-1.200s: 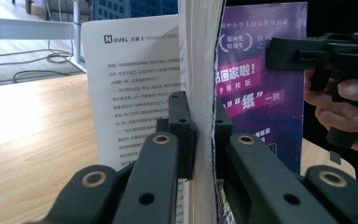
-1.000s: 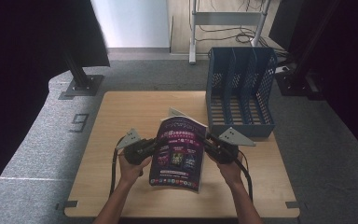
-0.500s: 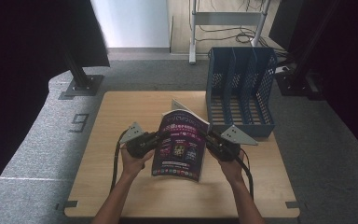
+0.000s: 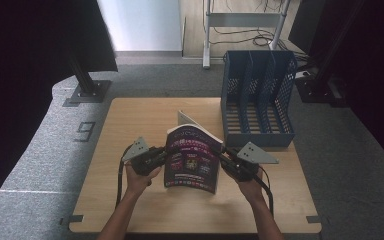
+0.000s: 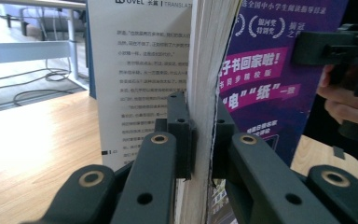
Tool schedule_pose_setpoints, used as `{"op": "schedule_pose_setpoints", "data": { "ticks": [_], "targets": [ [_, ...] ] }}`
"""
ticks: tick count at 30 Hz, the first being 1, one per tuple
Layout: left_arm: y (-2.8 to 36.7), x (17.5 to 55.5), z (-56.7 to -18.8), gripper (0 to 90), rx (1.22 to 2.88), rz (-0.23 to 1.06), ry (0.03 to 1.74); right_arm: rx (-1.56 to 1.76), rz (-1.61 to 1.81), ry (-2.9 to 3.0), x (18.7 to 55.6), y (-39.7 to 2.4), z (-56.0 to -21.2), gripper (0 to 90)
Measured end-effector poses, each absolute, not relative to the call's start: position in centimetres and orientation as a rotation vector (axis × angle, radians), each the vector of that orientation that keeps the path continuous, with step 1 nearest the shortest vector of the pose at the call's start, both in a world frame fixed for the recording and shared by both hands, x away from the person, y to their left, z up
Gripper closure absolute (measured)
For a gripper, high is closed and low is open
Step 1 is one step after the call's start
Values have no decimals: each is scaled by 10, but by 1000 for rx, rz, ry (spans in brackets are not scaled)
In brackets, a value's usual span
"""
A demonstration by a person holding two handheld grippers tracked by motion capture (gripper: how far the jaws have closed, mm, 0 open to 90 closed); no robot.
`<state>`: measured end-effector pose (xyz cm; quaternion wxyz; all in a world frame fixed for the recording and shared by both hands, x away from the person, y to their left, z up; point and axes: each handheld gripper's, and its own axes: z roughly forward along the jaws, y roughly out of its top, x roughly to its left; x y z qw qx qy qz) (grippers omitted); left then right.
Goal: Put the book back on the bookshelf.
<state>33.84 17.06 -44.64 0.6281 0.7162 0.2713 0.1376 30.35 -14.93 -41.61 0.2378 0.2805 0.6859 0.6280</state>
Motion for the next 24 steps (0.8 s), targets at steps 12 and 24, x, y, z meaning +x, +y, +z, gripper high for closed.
{"op": "schedule_pose_setpoints", "data": {
  "ticks": [12,24],
  "targets": [
    [170,338,-448,840,1639,308,612,809,1695,1968,327,-146,-437,770],
    [172,339,-449,842,1629,308,631,773,1671,1979,328,-137,-437,779]
  ]
}}
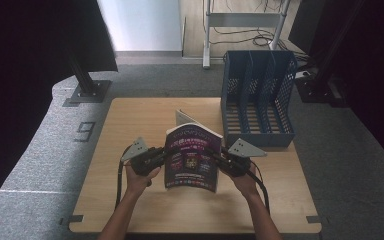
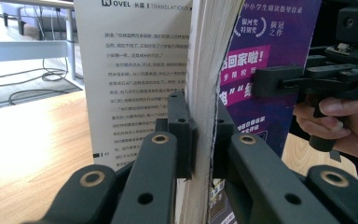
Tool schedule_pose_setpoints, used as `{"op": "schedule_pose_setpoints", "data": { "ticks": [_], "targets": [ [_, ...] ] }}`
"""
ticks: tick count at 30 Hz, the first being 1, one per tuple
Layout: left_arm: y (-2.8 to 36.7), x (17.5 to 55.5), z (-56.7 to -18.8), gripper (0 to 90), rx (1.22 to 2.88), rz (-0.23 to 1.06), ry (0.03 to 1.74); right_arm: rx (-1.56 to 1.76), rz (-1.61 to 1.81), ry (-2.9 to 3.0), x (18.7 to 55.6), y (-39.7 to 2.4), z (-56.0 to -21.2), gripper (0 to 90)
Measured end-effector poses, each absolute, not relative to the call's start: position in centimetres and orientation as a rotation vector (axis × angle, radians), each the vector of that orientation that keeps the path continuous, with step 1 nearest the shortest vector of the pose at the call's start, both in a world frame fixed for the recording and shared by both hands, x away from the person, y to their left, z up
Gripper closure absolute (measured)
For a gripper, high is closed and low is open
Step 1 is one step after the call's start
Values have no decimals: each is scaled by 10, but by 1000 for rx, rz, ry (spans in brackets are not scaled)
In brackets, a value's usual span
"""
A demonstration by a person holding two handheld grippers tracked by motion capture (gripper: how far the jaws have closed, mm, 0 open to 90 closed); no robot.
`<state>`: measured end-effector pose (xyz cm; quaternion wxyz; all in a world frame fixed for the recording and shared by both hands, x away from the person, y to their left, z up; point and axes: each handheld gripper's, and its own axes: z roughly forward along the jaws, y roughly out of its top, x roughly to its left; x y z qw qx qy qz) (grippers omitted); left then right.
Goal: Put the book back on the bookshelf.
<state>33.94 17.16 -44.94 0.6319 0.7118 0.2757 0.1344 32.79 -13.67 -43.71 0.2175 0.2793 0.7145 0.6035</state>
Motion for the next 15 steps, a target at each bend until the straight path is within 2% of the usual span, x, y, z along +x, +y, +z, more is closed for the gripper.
{"op": "schedule_pose_setpoints", "data": {
  "ticks": [7,15],
  "targets": [
    [174,340,-450,819,1629,323,645,758,1672,1974,323,-135,-437,796],
    [175,339,-450,723,1636,371,659,718,1647,1969,312,-133,-435,797]
  ]
}}
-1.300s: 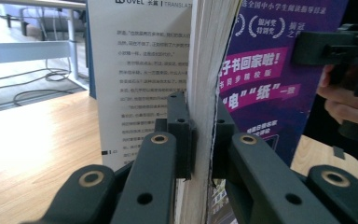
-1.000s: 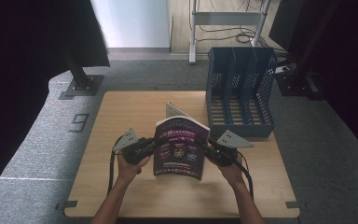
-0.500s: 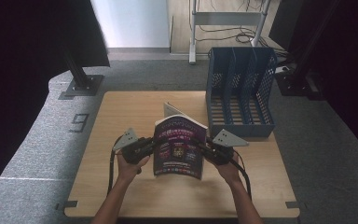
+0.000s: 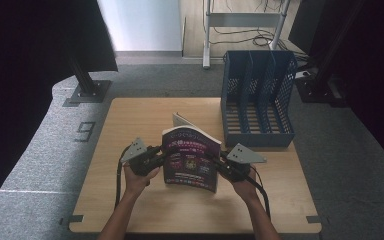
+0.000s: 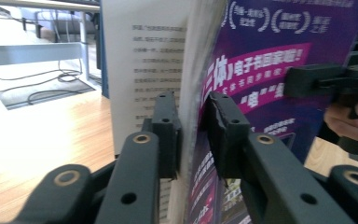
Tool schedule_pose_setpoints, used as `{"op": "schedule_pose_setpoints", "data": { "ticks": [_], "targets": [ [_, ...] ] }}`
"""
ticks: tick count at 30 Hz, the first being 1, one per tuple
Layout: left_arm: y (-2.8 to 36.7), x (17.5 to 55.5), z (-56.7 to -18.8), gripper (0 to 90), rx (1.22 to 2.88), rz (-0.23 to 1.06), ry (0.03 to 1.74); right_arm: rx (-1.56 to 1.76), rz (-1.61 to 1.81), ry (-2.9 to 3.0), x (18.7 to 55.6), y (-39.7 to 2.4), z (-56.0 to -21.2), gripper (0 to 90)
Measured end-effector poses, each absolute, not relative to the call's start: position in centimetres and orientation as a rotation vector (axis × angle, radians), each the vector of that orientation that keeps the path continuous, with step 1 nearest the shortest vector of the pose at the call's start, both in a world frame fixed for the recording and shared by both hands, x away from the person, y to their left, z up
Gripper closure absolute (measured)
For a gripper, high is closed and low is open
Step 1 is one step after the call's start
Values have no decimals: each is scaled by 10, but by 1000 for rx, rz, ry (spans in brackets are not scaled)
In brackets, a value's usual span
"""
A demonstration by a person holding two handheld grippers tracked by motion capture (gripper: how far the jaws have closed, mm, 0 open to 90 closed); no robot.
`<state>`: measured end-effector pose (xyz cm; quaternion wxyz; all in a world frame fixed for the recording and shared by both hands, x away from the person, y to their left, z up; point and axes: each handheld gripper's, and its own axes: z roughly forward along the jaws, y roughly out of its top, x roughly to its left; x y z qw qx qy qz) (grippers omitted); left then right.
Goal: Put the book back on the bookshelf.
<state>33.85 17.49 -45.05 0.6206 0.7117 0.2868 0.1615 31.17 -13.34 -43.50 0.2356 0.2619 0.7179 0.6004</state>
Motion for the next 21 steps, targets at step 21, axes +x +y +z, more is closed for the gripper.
{"op": "schedule_pose_setpoints", "data": {
  "ticks": [21],
  "targets": [
    [178,350,-451,469,1635,435,785,700,1641,1969,308,-132,-436,799]
  ]
}}
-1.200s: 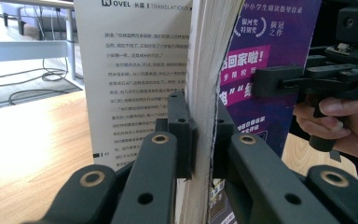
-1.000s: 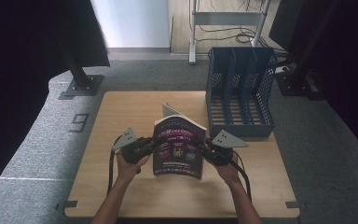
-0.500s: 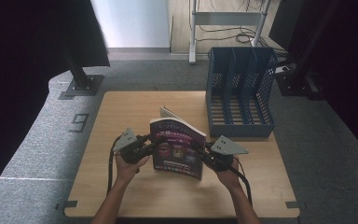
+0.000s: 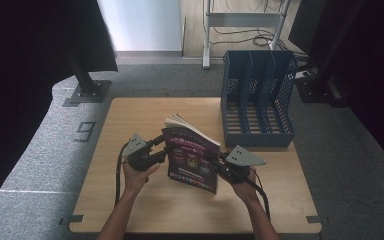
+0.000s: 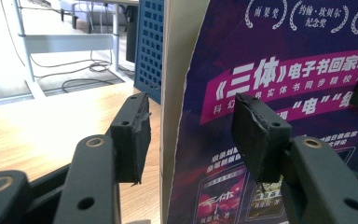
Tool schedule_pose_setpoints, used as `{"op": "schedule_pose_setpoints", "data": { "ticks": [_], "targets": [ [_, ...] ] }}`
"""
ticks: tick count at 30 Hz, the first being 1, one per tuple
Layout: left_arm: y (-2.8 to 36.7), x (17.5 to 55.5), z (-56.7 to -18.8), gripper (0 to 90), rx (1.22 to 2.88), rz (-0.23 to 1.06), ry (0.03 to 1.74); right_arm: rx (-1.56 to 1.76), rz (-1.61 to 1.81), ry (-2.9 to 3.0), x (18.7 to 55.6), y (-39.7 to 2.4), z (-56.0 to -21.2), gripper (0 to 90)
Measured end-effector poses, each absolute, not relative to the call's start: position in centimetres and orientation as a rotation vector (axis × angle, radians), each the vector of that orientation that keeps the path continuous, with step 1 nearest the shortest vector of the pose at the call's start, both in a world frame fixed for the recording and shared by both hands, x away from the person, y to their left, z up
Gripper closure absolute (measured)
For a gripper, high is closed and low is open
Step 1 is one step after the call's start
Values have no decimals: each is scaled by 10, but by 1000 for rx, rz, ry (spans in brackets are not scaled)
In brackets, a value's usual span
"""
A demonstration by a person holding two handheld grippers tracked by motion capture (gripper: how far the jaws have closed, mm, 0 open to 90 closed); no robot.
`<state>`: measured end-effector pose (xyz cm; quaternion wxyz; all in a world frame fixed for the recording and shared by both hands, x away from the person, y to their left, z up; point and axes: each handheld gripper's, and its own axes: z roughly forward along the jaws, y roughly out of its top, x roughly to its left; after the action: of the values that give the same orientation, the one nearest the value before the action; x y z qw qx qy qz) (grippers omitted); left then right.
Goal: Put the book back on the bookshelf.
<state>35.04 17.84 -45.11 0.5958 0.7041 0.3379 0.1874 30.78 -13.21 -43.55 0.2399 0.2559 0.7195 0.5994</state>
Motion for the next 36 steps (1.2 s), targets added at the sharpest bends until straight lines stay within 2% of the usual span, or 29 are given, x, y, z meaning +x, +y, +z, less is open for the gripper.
{"op": "schedule_pose_setpoints", "data": {
  "ticks": [11,20,27,36],
  "targets": [
    [177,352,-449,451,1636,411,766,674,1648,1982,305,-130,-435,803],
    [175,354,-448,396,1643,369,746,621,1665,2001,302,-129,-434,804],
    [174,353,-447,394,1639,351,744,595,1669,2019,302,-129,-433,798],
    [174,352,-445,427,1632,335,736,592,1678,2042,309,-124,-430,747]
  ]
}}
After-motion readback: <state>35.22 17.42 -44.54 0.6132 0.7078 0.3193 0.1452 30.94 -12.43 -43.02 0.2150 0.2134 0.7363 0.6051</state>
